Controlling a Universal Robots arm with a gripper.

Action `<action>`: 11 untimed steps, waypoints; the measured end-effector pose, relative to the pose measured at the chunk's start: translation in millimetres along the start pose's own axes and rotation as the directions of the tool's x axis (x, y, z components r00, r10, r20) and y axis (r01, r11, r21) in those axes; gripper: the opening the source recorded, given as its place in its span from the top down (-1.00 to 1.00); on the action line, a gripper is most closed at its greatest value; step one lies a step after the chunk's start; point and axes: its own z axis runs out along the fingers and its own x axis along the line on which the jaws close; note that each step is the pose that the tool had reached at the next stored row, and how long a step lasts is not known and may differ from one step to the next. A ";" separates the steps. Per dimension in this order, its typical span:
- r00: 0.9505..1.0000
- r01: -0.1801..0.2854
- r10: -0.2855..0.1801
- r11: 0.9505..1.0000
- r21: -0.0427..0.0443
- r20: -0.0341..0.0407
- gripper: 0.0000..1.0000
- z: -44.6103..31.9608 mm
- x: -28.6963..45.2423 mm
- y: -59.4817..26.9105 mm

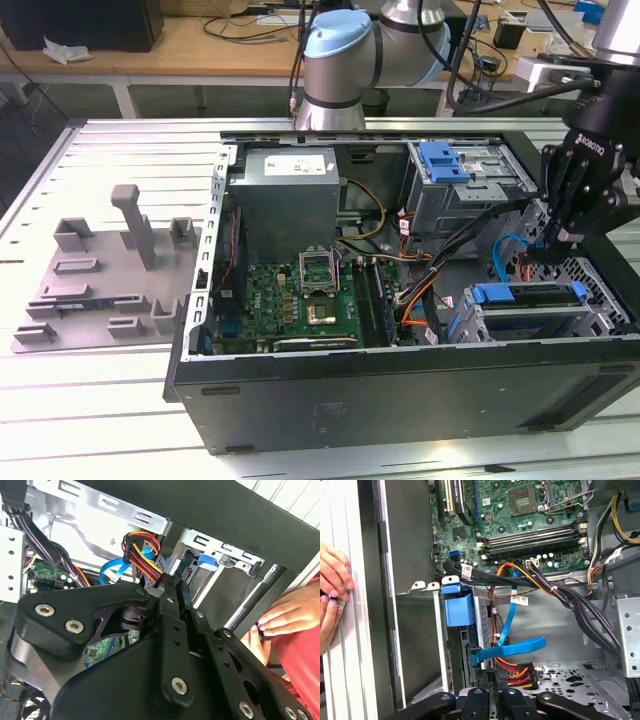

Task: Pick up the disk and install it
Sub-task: 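Insert the first disk wire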

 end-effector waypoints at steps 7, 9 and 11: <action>0.999 0.037 -0.037 0.999 0.015 0.011 0.67 0.4 3.8 0.4; 0.999 0.046 -0.047 0.999 0.019 0.013 0.67 0.3 4.6 0.6; 0.998 0.053 -0.053 0.998 0.022 0.014 0.67 0.7 5.9 1.1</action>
